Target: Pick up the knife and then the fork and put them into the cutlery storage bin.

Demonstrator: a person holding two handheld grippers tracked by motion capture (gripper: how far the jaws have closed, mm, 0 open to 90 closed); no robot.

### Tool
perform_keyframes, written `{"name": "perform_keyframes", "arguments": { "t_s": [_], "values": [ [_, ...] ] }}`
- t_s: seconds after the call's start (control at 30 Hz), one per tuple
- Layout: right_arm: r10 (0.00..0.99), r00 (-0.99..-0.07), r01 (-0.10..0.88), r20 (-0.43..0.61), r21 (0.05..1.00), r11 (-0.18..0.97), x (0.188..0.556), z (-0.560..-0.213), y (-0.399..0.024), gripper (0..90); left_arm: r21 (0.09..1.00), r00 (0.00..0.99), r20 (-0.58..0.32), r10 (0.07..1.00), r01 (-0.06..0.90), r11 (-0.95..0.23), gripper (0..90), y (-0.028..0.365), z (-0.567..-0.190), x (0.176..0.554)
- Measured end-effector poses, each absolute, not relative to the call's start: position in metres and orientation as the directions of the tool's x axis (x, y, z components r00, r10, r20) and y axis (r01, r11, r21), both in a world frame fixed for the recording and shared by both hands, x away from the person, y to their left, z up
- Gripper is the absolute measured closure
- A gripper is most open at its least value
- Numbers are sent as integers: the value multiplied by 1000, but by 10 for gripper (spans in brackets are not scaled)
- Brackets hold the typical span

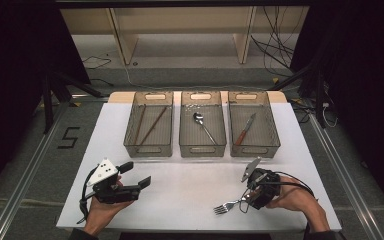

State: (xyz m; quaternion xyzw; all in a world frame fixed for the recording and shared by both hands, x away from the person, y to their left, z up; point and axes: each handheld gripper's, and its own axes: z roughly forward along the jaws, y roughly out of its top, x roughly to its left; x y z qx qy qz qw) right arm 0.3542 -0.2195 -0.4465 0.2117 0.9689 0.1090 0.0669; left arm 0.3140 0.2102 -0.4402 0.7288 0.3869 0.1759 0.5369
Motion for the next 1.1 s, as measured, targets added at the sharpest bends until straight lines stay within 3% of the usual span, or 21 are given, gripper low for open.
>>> {"name": "perform_keyframes", "arguments": {
  "t_s": [0.27, 0.43, 0.63, 0.8, 1.1],
  "values": [
    [407, -910, 385, -80, 204, 900, 357, -453, -220, 438, 918, 640, -154, 752, 375, -132, 153, 209, -441, 314],
    [400, -914, 381, -71, 188, 905, 359, -453, -218, 450, 917, 641, -155, 752, 376, -131, 153, 209, -441, 315],
    [347, -934, 334, -89, 128, 934, 359, -455, -210, 524, 917, 642, -154, 751, 376, -134, 153, 209, -441, 315],
    [317, -945, 307, -83, 115, 945, 357, -454, -207, 610, 917, 642, -156, 750, 376, -131, 153, 208, -441, 315],
    [258, -962, 249, -93, 95, 964, 353, -453, -204, 687, 918, 644, -151, 750, 374, -136, 153, 208, -441, 315]
  ]
}}
